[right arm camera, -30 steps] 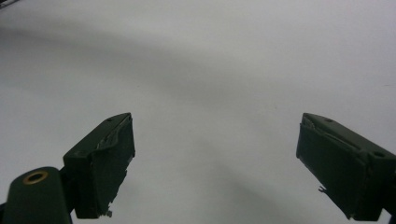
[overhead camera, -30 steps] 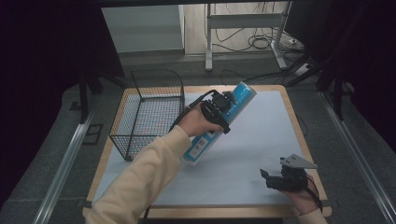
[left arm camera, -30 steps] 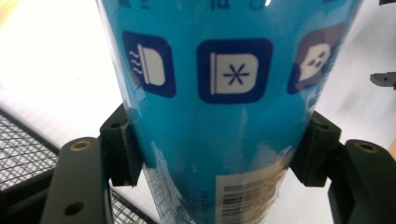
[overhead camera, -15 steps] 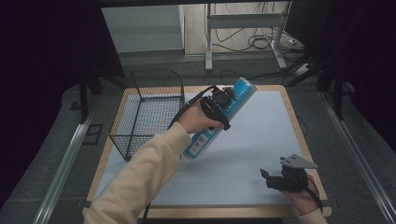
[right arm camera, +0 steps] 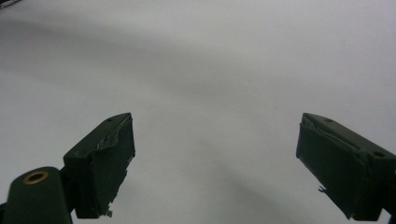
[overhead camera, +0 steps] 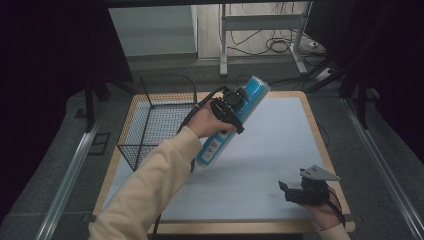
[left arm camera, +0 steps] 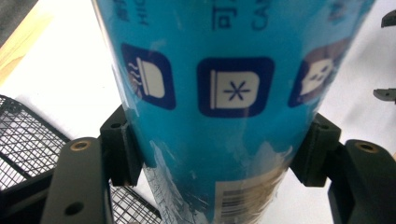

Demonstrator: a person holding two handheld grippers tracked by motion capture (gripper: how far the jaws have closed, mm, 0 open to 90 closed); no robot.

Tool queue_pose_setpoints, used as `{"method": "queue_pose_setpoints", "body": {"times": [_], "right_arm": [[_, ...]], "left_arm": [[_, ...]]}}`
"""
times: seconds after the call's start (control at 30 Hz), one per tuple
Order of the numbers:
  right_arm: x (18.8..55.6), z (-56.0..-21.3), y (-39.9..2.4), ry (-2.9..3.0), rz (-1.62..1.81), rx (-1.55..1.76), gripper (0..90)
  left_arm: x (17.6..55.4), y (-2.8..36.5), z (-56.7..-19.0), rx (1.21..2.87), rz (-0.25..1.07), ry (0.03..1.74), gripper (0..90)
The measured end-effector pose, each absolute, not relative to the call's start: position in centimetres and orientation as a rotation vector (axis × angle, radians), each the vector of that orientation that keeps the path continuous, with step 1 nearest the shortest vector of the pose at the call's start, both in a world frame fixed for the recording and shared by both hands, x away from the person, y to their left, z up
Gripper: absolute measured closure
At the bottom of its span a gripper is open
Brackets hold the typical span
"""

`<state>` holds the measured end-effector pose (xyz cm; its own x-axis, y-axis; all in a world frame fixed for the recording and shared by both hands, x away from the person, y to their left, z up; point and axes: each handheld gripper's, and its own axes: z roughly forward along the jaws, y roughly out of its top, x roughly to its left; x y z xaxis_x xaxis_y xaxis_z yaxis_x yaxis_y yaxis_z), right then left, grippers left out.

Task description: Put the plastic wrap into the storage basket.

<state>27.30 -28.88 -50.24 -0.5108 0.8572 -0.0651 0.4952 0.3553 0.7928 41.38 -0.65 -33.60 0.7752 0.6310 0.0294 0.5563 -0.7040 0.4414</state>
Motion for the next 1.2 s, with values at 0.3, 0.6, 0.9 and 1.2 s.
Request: {"method": "queue_pose_setpoints", "body": {"times": [0.3, 0.6, 0.9, 1.2], "right_arm": [[27.4, -50.3, -28.9, 2.148, 1.012, 1.173, 11.9], [27.4, -50.2, -29.0, 2.151, 1.013, 1.177, 11.9], [27.5, -50.4, -29.0, 2.151, 1.009, 1.192, 11.9], [27.6, -50.5, -29.1, 2.154, 1.006, 1.196, 11.9]], "left_arm": [[42.1, -0.1, -31.9, 2.525, 0.273, 0.909, 31.9], [42.5, 0.7, -30.2, 2.511, 0.301, 0.923, 31.9], [43.2, 1.8, -28.5, 2.507, 0.342, 0.941, 31.9], [43.5, 3.5, -26.9, 2.485, 0.376, 0.977, 31.9]]}}
